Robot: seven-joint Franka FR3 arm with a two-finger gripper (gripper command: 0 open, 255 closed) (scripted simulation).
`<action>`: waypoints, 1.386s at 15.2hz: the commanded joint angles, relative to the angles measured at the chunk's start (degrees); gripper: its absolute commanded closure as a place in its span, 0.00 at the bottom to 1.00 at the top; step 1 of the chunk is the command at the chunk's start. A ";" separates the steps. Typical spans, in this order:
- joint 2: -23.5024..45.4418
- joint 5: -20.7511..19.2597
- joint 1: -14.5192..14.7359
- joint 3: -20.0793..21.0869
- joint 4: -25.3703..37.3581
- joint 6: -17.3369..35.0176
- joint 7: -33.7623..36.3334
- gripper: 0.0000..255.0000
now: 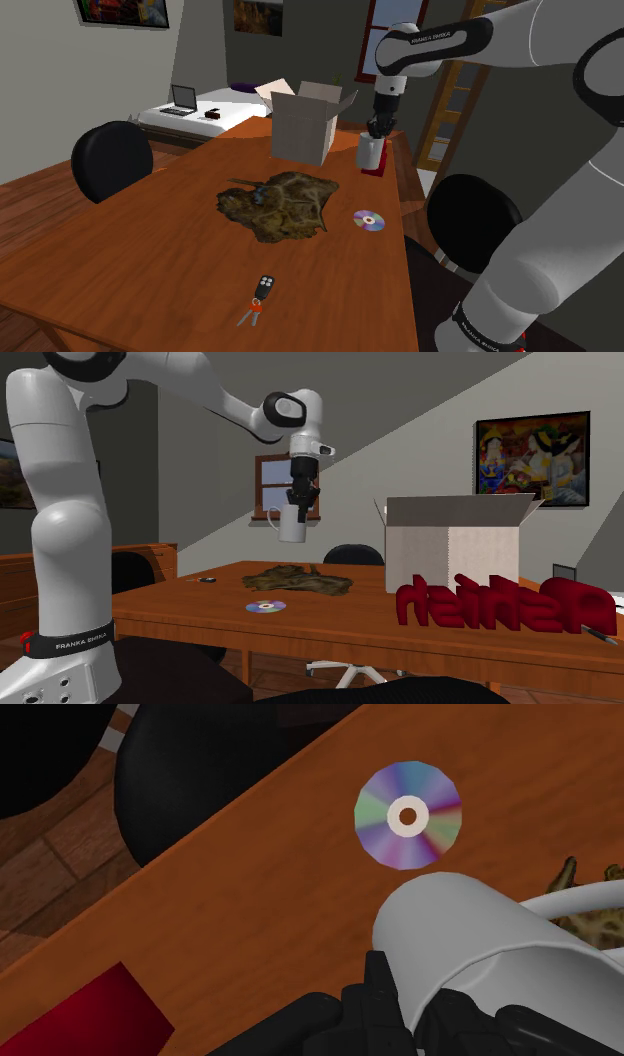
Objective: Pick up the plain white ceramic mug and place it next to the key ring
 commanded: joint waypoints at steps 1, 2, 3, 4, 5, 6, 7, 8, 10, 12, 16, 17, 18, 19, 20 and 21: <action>-1.64 0.21 1.23 1.79 -1.86 0.23 3.08 1.00; -2.14 0.41 1.80 2.66 -2.42 0.28 4.48 1.00; -2.59 0.64 2.38 3.53 -2.91 0.33 5.87 1.00; -2.97 0.88 2.98 4.39 -3.34 0.38 7.25 1.00; -3.30 1.15 3.56 5.26 -3.70 0.43 8.64 1.00; -3.57 1.43 4.15 6.13 -4.00 0.48 10.01 1.00; -3.77 1.73 4.74 7.01 -4.24 0.53 11.38 1.00; -3.92 2.03 5.34 7.88 -4.41 0.58 12.75 1.00; -4.03 2.67 6.53 9.63 -4.57 0.69 15.48 1.00; -3.91 3.31 7.72 11.38 -4.47 0.80 18.20 1.00; -2.95 4.51 10.10 14.83 -3.52 1.03 23.63 1.00; -2.56 4.78 10.69 15.68 -3.12 1.08 24.98 1.00; -2.12 5.03 11.28 16.53 -2.66 1.14 26.34 1.00; -1.62 5.26 11.86 17.37 -2.13 1.19 27.70 1.00; -1.06 5.47 12.44 18.21 -1.54 1.23 29.05 1.00; -0.44 5.65 13.01 19.04 -0.88 1.27 30.41 1.00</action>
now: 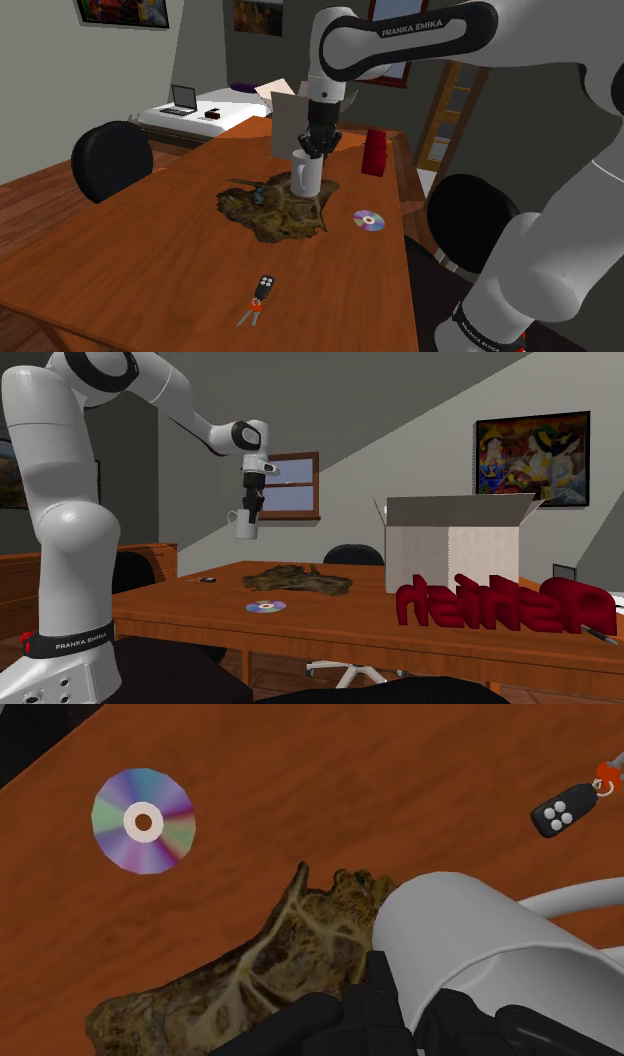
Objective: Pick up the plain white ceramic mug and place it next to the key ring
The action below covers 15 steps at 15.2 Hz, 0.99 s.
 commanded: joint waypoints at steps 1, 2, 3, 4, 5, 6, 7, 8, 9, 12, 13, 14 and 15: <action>1.17 0.39 1.23 1.73 1.39 -0.02 2.93 1.00; 1.90 0.51 1.80 2.54 2.18 0.01 4.30 1.00; 2.68 0.59 2.38 3.34 3.03 0.02 5.67 1.00; 3.52 0.64 2.95 4.13 3.95 0.03 7.04 1.00; 4.42 0.66 3.54 4.91 4.93 0.02 8.41 1.00; 5.36 0.63 4.11 5.68 5.99 -0.01 9.79 1.00; 6.37 0.56 4.71 6.43 7.11 -0.05 11.17 1.00; 7.43 0.45 5.29 7.17 8.30 -0.11 12.55 1.00; 8.54 0.29 5.89 7.90 9.57 -0.20 13.94 1.00; 12.22 -0.45 7.83 9.90 13.82 -0.61 18.11 1.00; 13.56 -0.79 8.52 10.52 15.40 -0.81 19.50 1.00; 14.96 -1.17 9.22 11.12 17.06 -1.05 20.88 1.00; 16.42 -1.60 9.96 11.69 18.81 -1.32 22.27 1.00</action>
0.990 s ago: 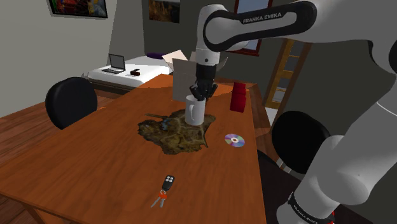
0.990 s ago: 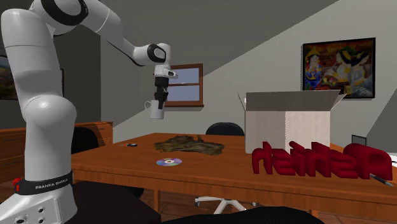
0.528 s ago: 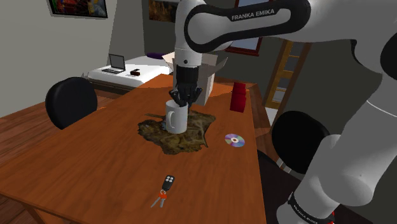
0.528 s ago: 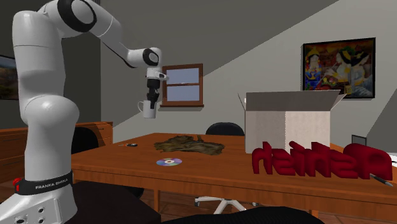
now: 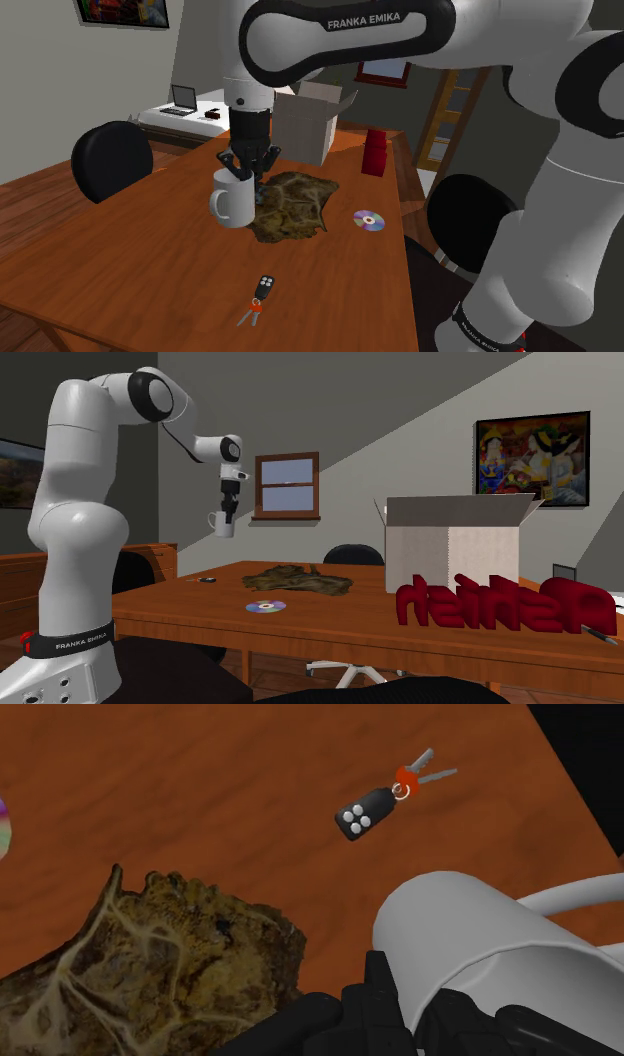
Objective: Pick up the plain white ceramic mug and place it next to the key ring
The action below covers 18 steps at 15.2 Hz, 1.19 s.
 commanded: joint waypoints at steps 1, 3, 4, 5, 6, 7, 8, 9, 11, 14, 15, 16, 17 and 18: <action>2.88 -0.85 1.51 1.16 3.70 -0.77 2.93 1.00; 6.10 -1.92 3.14 2.16 7.70 -1.58 5.65 1.00; 7.80 -2.51 4.02 2.61 9.87 -2.07 6.99 1.00; 9.58 -3.14 4.97 2.99 12.17 -2.62 8.30 1.00; 11.42 -3.80 5.97 3.34 14.61 -3.25 9.59 1.00; 13.35 -4.48 7.03 3.63 17.20 -3.96 10.84 1.00; 15.37 -5.20 8.15 3.88 19.97 -4.76 12.06 1.00; 17.48 -5.93 9.34 4.09 22.94 -5.67 13.24 1.00; 22.07 -7.48 11.96 4.34 29.65 -7.86 15.46 1.00; 30.48 -9.99 16.77 4.26 42.85 -12.65 18.26 1.00; 37.62 -11.77 20.63 3.81 55.02 -17.51 19.41 1.00; 36.83 -11.49 20.27 3.74 52.83 -16.13 19.42 1.00; 36.20 -11.35 19.90 3.80 50.90 -14.86 19.44 1.00; 35.65 -11.23 19.57 3.86 49.14 -13.68 19.46 1.00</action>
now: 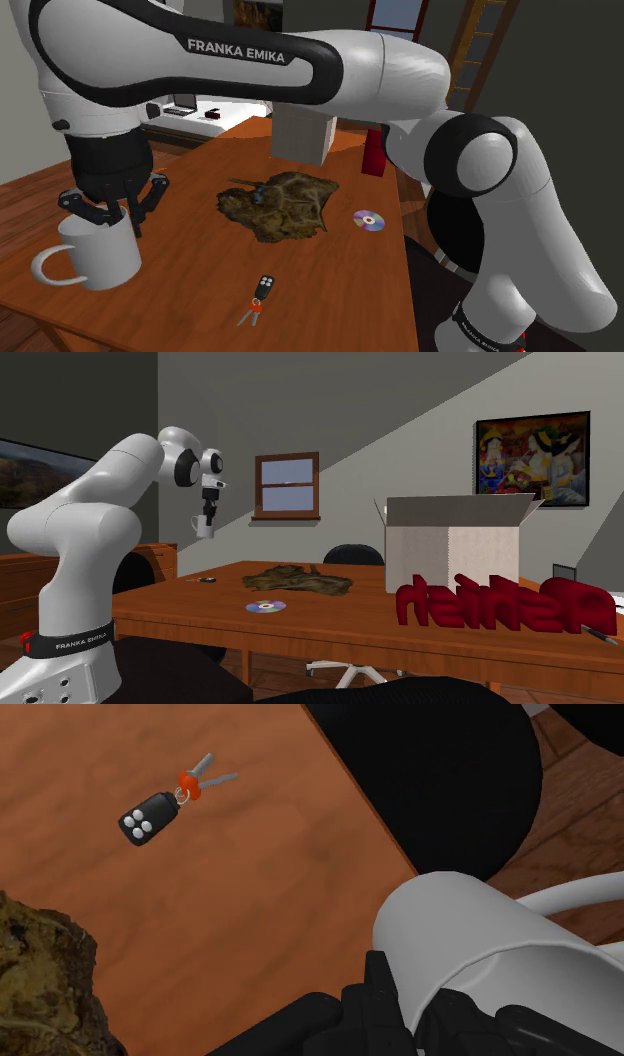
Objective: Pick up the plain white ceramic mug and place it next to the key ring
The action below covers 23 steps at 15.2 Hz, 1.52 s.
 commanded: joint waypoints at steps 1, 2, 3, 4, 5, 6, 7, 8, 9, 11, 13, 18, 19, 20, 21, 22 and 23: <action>-0.20 0.03 -0.18 0.02 -1.85 1.70 0.17 1.00; -0.60 0.11 -0.45 0.06 -3.34 2.77 0.18 1.00; -0.94 0.19 -0.69 0.10 -4.73 3.80 0.19 1.00; -1.24 0.25 -0.91 0.12 -6.04 4.79 0.19 1.00; -1.50 0.30 -1.12 0.14 -7.27 5.74 0.20 1.00; -1.71 0.35 -1.30 0.16 -8.43 6.67 0.20 1.00; -1.90 0.38 -1.48 0.17 -9.53 7.57 0.20 1.00; -2.05 0.41 -1.63 0.17 -10.58 8.45 0.20 1.00; -2.18 0.43 -1.78 0.18 -11.58 9.31 0.20 1.00; -2.35 0.46 -2.04 0.17 -13.45 10.97 0.21 1.00; -2.43 0.45 -2.25 0.15 -15.16 12.57 0.21 1.00; -2.29 0.36 -2.66 0.05 -18.84 16.34 0.24 1.00; -2.21 0.32 -2.73 0.02 -19.49 17.06 0.24 1.00; -2.12 0.28 -2.78 -0.01 -20.12 17.77 0.25 1.00; -2.00 0.24 -2.83 -0.04 -20.72 18.47 0.26 1.00; -1.88 0.20 -2.88 -0.08 -21.30 19.16 0.27 1.00; -1.74 0.15 -2.91 -0.11 -21.85 19.84 0.28 1.00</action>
